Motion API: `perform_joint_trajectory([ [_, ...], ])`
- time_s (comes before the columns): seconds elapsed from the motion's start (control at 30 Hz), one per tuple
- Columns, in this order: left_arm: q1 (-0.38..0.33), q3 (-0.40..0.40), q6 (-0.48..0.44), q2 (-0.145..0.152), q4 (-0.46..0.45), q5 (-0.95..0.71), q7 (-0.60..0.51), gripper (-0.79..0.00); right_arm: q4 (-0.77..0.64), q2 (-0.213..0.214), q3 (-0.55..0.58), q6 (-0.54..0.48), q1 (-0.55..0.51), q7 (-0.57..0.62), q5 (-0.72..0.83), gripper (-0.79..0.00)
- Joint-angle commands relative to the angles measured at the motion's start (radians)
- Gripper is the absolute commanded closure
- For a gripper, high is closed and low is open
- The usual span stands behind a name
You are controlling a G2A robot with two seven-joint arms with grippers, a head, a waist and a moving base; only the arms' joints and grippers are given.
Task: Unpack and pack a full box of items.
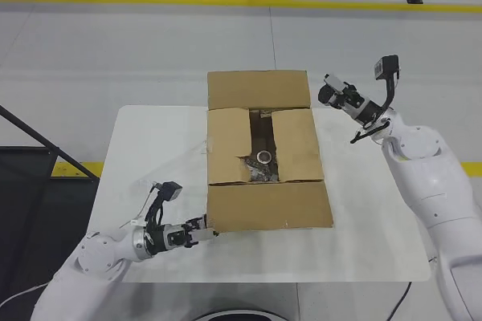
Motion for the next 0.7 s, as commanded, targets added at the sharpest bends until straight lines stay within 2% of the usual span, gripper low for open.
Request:
perform_joint_trajectory([
  [0.0,-0.006,0.008,-0.009,-0.003,0.003,-0.064,0.005,-0.785,0.05,-0.016,-0.016,0.003,0.019,-0.017,-0.007,-0.785],
  [0.17,-0.031,0.01,-0.026,-0.007,0.01,-0.16,0.007,-0.785,0.152,-0.062,-0.063,-0.006,0.058,-0.077,-0.047,-0.785],
  [0.33,-0.056,0.01,-0.027,-0.01,0.005,-0.187,0.026,-0.785,0.222,-0.095,-0.082,-0.045,0.092,-0.106,-0.068,-0.785],
  [0.67,-0.124,0.033,0.001,-0.028,-0.005,-0.14,0.201,-0.785,0.222,-0.095,-0.082,-0.045,0.092,-0.106,-0.068,-0.785],
])
